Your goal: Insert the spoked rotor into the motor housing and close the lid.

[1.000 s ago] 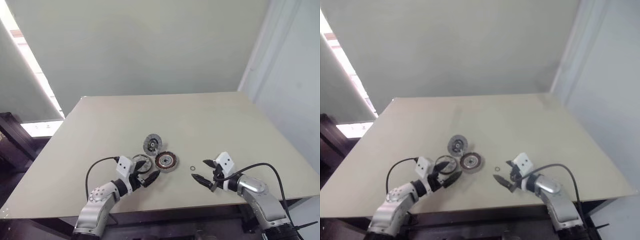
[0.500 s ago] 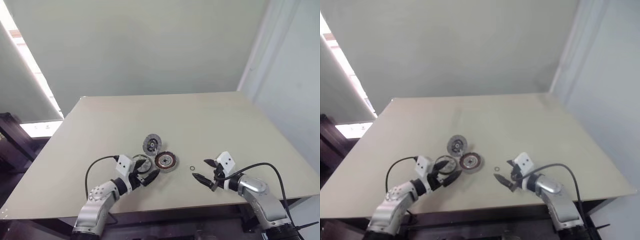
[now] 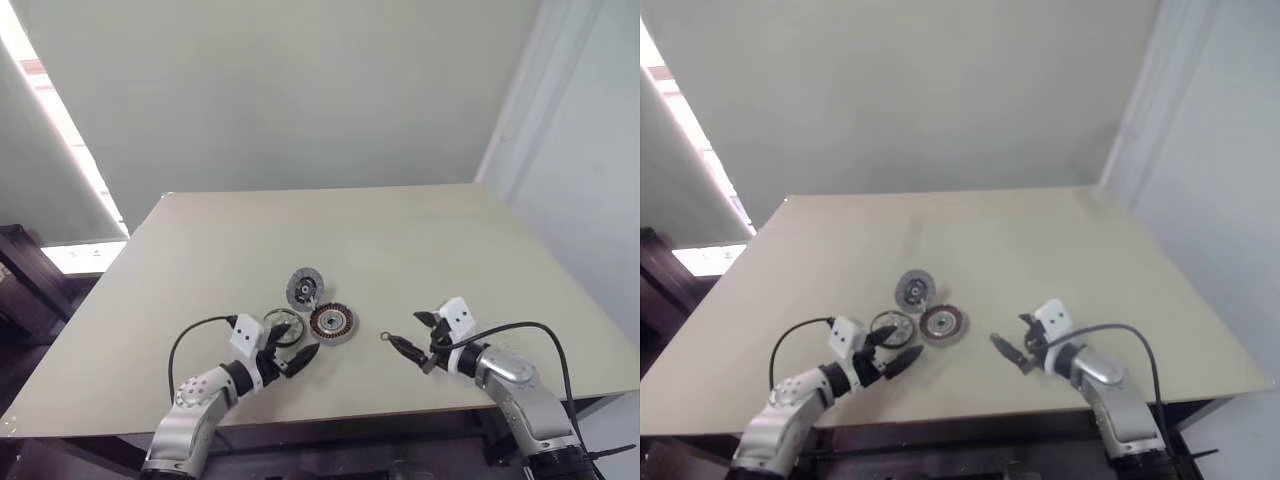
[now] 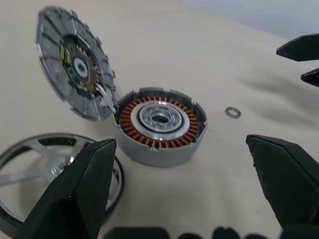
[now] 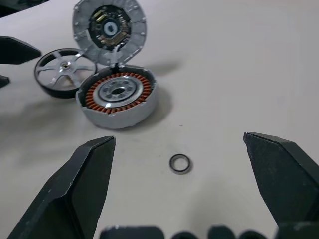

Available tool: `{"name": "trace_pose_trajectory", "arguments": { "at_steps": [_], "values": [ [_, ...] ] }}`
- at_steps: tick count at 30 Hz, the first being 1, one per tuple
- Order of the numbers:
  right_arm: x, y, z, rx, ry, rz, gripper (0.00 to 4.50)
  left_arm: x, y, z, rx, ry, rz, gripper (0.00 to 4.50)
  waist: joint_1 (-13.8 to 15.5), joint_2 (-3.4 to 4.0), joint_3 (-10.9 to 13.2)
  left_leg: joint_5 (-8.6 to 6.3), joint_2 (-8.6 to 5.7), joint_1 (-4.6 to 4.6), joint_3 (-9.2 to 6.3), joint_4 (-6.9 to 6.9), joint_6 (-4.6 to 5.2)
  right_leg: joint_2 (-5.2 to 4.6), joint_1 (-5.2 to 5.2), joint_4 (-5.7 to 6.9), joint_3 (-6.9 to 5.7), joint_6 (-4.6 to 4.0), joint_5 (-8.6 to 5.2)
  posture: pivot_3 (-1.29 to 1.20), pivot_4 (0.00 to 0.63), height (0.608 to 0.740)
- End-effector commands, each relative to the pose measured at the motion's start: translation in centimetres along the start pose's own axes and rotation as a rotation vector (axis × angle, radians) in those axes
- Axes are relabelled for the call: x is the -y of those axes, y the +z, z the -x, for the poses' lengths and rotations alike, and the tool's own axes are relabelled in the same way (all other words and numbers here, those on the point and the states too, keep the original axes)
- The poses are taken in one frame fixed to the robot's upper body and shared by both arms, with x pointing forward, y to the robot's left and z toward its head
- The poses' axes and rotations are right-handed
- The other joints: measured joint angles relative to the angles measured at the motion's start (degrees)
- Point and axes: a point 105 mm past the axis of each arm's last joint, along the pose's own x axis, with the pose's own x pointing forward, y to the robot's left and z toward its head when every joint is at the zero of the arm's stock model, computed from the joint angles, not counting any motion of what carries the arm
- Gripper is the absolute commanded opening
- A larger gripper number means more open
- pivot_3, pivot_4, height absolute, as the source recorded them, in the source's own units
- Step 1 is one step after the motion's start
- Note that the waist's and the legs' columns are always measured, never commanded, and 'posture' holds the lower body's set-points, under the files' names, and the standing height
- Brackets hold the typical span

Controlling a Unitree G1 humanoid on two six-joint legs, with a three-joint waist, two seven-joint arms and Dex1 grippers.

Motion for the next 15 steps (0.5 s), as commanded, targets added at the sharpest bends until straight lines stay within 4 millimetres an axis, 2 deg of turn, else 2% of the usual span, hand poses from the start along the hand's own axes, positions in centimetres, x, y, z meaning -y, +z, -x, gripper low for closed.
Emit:
{"name": "trace_pose_trajectory", "arguments": {
  "at_steps": [1, 8, 15],
  "values": [
    [0.2, 1.7, 0.1, 0.039, 0.002, 0.027, 4.5, -0.2, 1.9, 0.0, 0.058, -0.014, -0.032, 4.47, 0.0, 0.0, 0.0, 0.0, 0.0, 0.0, 0.0, 0.0, 0.0, 0.0, 0.0, 0.0, 0.0, 0.0, 0.0, 0.0, 0.0, 0.74],
    [0.3, -0.2, -0.8, -0.083, -0.048, 0.006, 4.5, 2.1, 1.4, -0.3, 0.02, -0.137, -0.005, 4.47, 0.0, 0.0, 0.0, 0.0, 0.0, -0.01, 0.0, 0.0, 0.0, 0.0, -0.01, 0.0, 0.0, 0.0, 0.0, 0.0, 0.0, 0.74],
    [0.8, -1.2, -2.1, -0.126, -0.131, -0.052, 4.5, 2.5, 0.8, -0.1, -0.02, -0.167, -0.015, 4.47, 0.0, 0.01, 0.0, 0.0, 0.02, 0.02, 0.01, -0.02, 0.0, 0.01, -0.01, 0.01, 0.0, 0.0, 0.0, 0.0, 0.0, 0.74]
  ]
}}
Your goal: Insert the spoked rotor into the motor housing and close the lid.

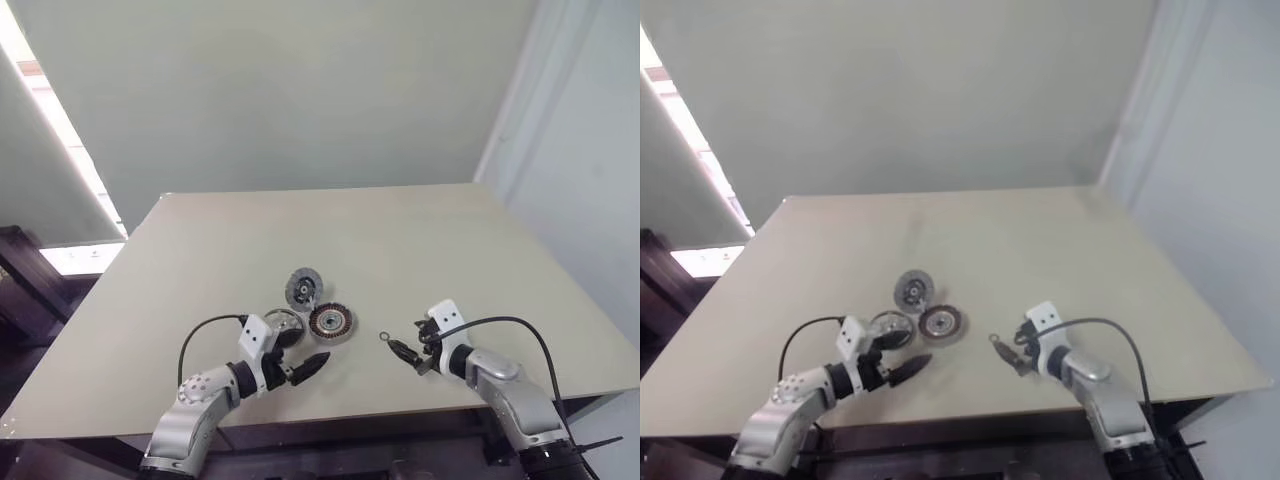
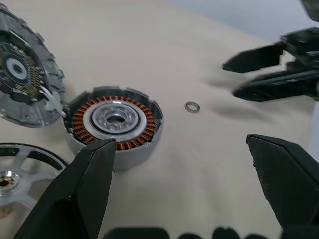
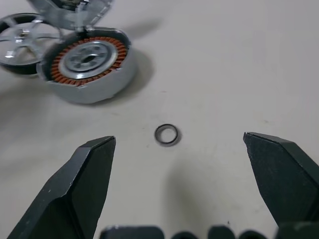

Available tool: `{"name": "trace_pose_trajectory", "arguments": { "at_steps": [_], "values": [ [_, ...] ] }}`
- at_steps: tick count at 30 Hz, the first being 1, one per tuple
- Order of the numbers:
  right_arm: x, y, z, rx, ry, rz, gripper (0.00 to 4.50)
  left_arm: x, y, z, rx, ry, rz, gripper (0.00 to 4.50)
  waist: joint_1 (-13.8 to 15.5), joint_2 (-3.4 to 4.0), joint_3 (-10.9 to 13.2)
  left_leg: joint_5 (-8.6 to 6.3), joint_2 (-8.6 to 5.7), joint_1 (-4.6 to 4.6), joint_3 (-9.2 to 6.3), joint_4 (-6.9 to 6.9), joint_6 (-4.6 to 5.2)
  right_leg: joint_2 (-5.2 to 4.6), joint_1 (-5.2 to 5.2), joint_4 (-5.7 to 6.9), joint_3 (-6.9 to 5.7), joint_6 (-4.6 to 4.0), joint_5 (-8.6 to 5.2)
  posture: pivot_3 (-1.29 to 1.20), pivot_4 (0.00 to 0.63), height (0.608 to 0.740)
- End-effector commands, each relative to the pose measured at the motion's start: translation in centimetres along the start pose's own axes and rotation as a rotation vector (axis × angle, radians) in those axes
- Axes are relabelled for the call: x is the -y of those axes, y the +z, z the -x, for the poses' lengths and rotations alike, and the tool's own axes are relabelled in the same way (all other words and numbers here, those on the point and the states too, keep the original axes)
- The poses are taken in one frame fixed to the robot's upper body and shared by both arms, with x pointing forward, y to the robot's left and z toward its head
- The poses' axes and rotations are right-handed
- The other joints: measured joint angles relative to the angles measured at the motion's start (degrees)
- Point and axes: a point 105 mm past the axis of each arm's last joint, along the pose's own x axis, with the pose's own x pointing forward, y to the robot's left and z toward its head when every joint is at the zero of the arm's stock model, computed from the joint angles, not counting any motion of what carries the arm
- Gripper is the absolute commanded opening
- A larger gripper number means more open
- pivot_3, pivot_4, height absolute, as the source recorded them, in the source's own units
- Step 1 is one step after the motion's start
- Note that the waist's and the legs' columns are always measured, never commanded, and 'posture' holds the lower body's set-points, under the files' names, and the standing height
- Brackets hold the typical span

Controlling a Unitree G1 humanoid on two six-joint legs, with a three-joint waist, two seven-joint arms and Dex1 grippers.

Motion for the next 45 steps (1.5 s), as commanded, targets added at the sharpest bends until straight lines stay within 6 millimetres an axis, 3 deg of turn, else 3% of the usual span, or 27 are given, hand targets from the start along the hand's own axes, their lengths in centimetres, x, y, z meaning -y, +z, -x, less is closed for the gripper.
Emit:
{"name": "trace_pose_trajectory", "arguments": {
  "at_steps": [1, 14, 27, 30, 39, 45],
  "values": [
    [0.5, 1.1, -0.8, 0.027, -0.042, -0.003, 4.5, 0.4, 1.0, 0.0, 0.023, -0.021, -0.035, 4.47, 0.0, 0.01, 0.0, 0.0, -0.01, -0.02, 0.0, 0.0, 0.0, 0.0, -0.01, 0.0, 0.0, 0.0, 0.0, 0.0, 0.0, 0.74],
    [-0.2, -0.1, -3.9, 0.053, -0.037, -0.012, 4.5, 0.8, 0.9, -0.4, 0.018, -0.043, -0.037, 4.47, 0.0, 0.03, 0.0, 0.0, -0.01, -0.02, -0.01, -0.04, 0.0, 0.0, -0.03, 0.0, 0.02, 0.0, 0.0, 0.0, 0.0, 0.74],
    [-1.0, -0.7, -5.0, 0.043, -0.01, 0.014, 4.5, 0.6, 0.9, -0.3, 0.018, -0.031, -0.041, 4.47, -0.1, 0.07, 0.0, 0.0, -0.01, 0.02, 0.01, -0.03, 0.0, 0.02, -0.01, 0.01, 0.06, 0.0, 0.0, 0.0, 0.0, 0.74],
    [-1.2, -0.9, -5.0, 0.035, -0.003, 0.014, 3.93, 0.5, 0.8, -0.3, 0.018, -0.027, -0.041, 4.5, -0.1, 0.08, 0.0, 0.0, 0.0, 0.04, 0.01, -0.03, 0.0, 0.03, -0.01, 0.02, 0.07, 0.0, 0.0, 0.0, 0.0, 0.74],
    [-1.5, -1.4, -5.0, 0.009, 0.014, 0.009, 0.73, 0.5, 0.8, -0.3, 0.019, -0.022, -0.04, 4.5, -0.2, 0.09, 0.0, 0.0, 0.0, 0.06, 0.01, -0.04, 0.0, 0.03, -0.01, 0.03, 0.08, 0.0, 0.0, 0.0, 0.0, 0.74],
    [-1.4, -0.4, -4.9, 0.054, 0.003, 0.008, 0.72, 0.3, 0.7, -0.2, 0.018, -0.016, -0.038, 4.5, -0.2, 0.1, 0.0, 0.0, 0.0, 0.06, 0.01, -0.04, 0.0, 0.03, 0.0, 0.03, 0.07, 0.0, 0.0, 0.0, 0.0, 0.74]
  ]
}}
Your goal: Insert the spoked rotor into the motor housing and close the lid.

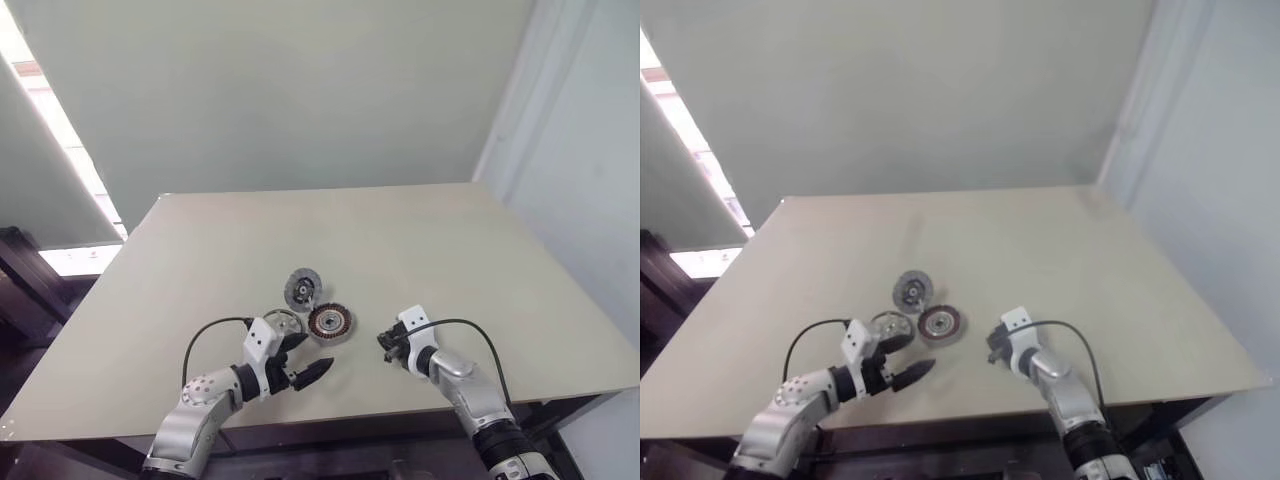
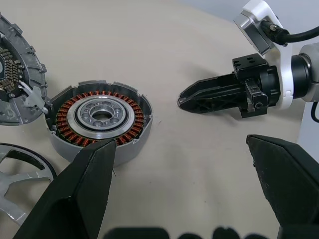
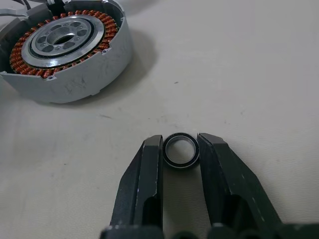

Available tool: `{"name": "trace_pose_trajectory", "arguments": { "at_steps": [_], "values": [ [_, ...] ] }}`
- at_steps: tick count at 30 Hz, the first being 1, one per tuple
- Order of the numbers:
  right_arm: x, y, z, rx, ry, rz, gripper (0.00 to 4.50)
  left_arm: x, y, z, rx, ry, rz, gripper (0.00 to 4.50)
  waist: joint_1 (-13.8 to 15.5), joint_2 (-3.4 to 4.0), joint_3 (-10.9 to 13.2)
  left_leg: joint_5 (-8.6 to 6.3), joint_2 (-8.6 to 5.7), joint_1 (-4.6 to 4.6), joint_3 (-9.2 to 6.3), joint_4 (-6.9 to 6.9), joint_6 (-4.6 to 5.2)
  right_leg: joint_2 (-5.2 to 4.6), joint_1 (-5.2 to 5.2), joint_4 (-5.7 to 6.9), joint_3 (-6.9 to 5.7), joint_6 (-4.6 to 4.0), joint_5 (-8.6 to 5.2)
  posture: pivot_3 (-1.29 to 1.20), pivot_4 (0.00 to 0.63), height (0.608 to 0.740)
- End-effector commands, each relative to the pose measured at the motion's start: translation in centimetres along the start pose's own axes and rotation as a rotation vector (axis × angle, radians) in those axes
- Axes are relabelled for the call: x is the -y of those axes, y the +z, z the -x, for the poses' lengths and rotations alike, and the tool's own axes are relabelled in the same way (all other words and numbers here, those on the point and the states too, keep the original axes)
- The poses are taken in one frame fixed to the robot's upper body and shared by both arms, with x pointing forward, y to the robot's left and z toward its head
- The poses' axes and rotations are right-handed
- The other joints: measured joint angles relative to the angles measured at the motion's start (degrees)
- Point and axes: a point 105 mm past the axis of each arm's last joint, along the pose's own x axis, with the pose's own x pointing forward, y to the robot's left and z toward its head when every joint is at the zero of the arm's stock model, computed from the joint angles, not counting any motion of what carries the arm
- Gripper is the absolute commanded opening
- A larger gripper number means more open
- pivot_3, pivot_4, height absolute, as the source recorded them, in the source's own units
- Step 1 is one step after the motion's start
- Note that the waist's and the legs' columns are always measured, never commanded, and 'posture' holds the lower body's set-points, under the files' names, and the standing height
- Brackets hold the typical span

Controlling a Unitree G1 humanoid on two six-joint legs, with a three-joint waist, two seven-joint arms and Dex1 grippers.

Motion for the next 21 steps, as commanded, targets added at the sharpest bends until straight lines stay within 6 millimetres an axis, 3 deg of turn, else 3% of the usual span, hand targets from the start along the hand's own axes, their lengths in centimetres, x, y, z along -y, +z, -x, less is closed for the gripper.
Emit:
{"name": "trace_pose_trajectory", "arguments": {
  "at_steps": [1, 10, 21],
  "values": [
    [-0.2, 2.7, -0.1, 0.088, 0.009, 0.024, 0.72, -0.2, 1.1, 0.1, 0.033, 0.009, -0.034, 4.5, 0.0, 0.01, 0.0, 0.0, 0.0, 0.0, 0.0, 0.0, 0.0, 0.0, 0.0, 0.0, 0.0, 0.0, 0.0, 0.0, 0.0, 0.74],
    [-3.4, 9.0, -1.1, 0.222, 0.103, 0.094, 0.72, -1.9, 1.0, 1.5, 0.039, 0.09, -0.03, 4.5, 0.0, 0.1, 0.1, 0.0, 0.03, -0.01, -0.01, 0.0, 0.0, 0.03, -0.05, 0.03, 0.01, 0.0, 0.0, 0.0, 0.0, 0.74],
    [-7.4, 10.2, -4.1, 0.169, 0.2, 0.138, 0.72, -2.5, 1.0, 2.2, 0.052, 0.136, -0.034, 4.5, 0.0, 0.12, 0.1, 0.0, 0.0, -0.04, -0.05, -0.04, -0.01, 0.0, -0.08, 0.01, -0.01, 0.0, 0.01, 0.0, 0.0, 0.74]
  ]
}}
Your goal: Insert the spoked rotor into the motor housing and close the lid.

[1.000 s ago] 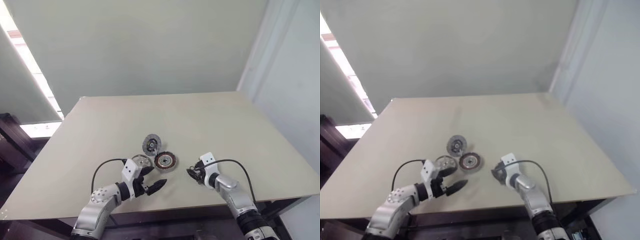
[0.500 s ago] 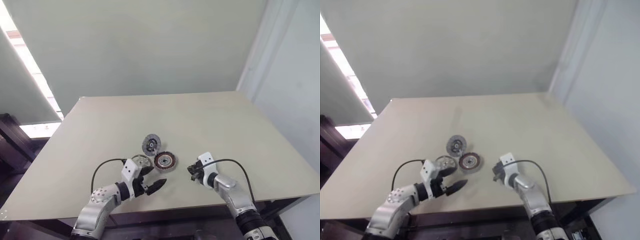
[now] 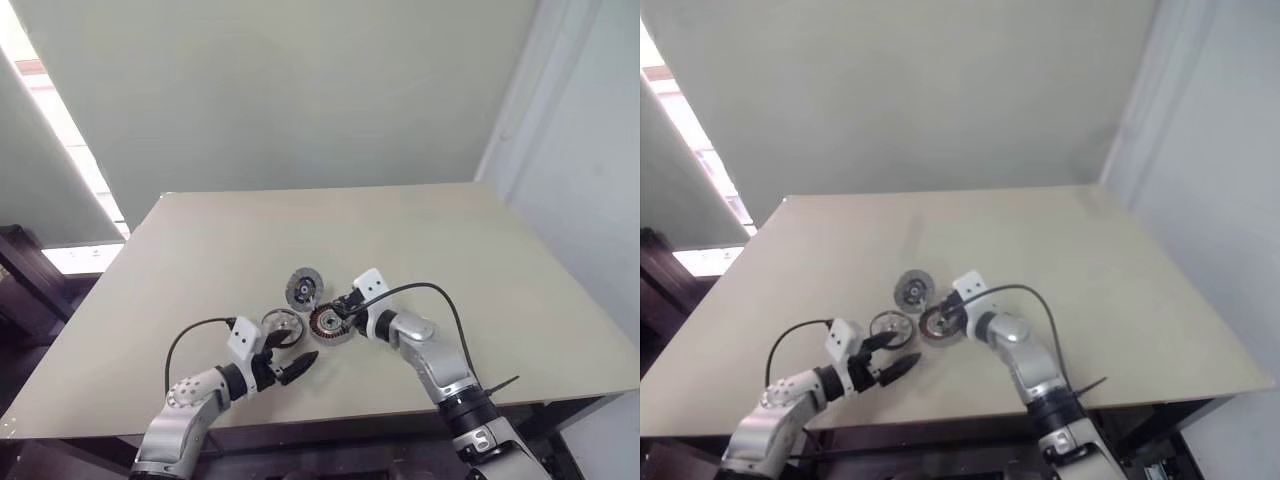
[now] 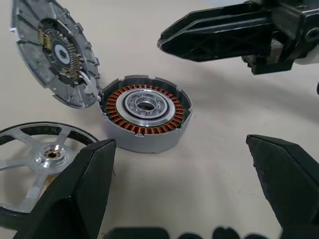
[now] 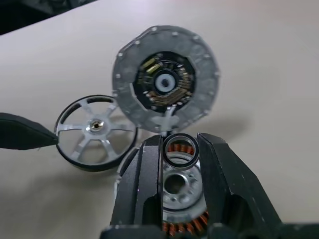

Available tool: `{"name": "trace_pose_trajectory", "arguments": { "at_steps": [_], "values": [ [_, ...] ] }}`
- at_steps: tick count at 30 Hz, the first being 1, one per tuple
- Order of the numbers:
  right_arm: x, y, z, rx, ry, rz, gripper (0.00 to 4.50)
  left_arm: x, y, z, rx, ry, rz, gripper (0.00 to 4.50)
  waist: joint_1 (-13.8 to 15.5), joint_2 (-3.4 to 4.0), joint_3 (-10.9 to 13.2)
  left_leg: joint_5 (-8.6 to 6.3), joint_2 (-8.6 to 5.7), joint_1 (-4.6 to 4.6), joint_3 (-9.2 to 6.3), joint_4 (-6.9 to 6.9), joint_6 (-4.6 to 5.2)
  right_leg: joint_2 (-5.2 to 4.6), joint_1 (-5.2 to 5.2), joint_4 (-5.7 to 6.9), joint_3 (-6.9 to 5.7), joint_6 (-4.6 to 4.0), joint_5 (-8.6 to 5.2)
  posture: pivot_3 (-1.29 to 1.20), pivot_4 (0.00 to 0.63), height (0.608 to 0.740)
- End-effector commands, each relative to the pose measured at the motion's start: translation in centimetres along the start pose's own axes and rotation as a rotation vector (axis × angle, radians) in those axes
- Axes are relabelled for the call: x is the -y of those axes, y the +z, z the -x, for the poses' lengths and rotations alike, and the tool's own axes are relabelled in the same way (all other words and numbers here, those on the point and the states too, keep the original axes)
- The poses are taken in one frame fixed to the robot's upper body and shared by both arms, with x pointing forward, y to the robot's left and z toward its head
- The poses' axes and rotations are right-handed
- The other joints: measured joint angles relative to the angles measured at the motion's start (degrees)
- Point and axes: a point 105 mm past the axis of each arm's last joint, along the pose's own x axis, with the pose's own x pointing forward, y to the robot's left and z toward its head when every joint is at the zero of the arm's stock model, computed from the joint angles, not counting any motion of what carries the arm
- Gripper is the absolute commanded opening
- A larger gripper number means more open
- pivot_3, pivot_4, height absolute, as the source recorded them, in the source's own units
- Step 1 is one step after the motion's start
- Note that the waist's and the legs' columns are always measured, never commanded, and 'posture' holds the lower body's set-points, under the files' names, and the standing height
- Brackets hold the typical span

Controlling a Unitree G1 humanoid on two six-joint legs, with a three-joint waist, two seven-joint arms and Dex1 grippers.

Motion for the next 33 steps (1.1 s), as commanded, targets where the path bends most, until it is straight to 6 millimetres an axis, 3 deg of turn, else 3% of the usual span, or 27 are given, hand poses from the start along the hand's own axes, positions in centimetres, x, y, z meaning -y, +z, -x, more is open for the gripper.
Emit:
{"name": "trace_pose_trajectory", "arguments": {
  "at_steps": [1, 17, 33],
  "values": [
    [-0.2, 1.1, -0.9, 0.009, 0.002, 0.025, 0.72, -0.4, 1.1, 0.5, 0.041, 0.021, -0.036, 4.5, 0.0, 0.01, 0.0, 0.0, 0.0, 0.0, 0.0, 0.0, 0.0, 0.0, 0.0, 0.0, 0.0, 0.0, 0.0, 0.0, 0.0, 0.74],
    [0.3, -1.0, -2.2, -0.053, -0.017, 0.005, 0.72, -0.2, 0.7, 1.1, 0.034, 0.038, -0.043, 4.5, -0.1, 0.02, 0.0, 0.0, 0.0, 0.0, 0.0, -0.02, 0.0, 0.01, -0.01, 0.01, 0.0, 0.0, 0.0, 0.0, 0.0, 0.74],
    [0.7, -1.6, -3.1, -0.058, -0.041, -0.006, 0.72, -0.1, 1.2, 0.9, 0.043, 0.032, -0.051, 4.5, -0.1, 0.05, 0.0, 0.0, 0.01, 0.02, -0.01, -0.03, 0.0, 0.02, -0.02, 0.02, 0.0, 0.01, 0.02, 0.0, 0.0, 0.74]
  ]
}}
